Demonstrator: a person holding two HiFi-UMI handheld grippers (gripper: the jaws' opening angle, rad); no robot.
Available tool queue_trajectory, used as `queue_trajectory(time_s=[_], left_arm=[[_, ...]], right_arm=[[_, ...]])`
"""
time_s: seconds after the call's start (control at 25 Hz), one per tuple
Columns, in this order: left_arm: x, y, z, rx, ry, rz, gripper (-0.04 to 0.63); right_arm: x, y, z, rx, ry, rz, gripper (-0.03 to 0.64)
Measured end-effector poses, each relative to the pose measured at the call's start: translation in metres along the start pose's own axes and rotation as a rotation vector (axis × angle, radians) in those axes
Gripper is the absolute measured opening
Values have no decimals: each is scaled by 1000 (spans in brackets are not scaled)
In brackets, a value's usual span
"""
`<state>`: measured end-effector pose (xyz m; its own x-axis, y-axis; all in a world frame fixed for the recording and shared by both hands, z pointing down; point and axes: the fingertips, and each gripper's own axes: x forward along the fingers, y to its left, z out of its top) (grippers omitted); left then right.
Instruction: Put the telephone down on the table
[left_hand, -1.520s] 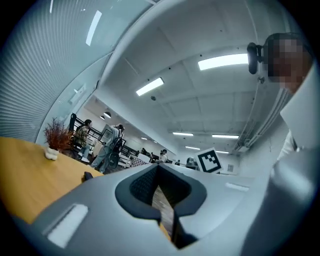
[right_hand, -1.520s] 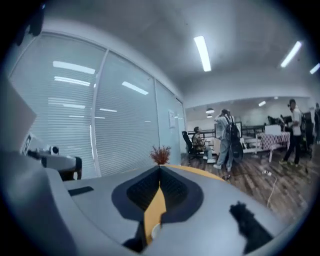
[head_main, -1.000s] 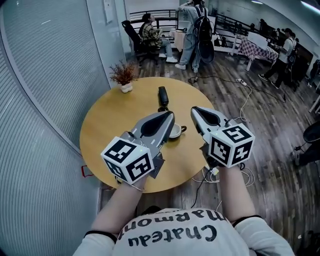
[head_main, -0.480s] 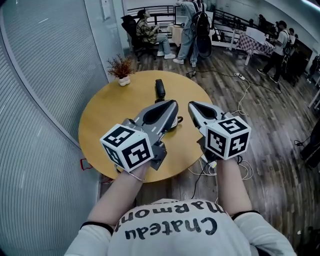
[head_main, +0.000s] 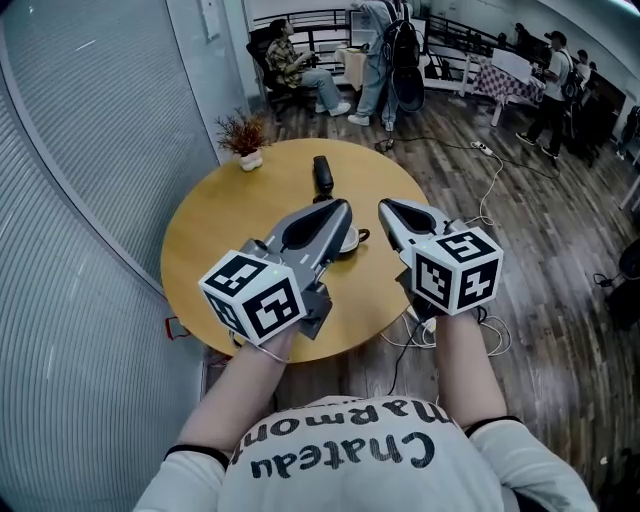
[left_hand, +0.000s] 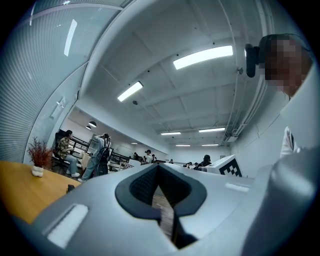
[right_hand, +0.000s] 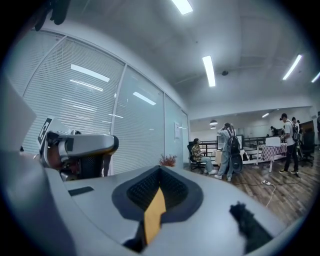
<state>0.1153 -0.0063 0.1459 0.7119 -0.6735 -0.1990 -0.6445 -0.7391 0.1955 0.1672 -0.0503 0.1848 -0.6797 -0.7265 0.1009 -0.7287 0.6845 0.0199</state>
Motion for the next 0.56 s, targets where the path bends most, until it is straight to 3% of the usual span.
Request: queue_trajectory(time_s=[0.56], left_arm=[[11,-10,4,-11,8,-13,6]], right_arm=[[-7,-2,1,2,19,1,15]])
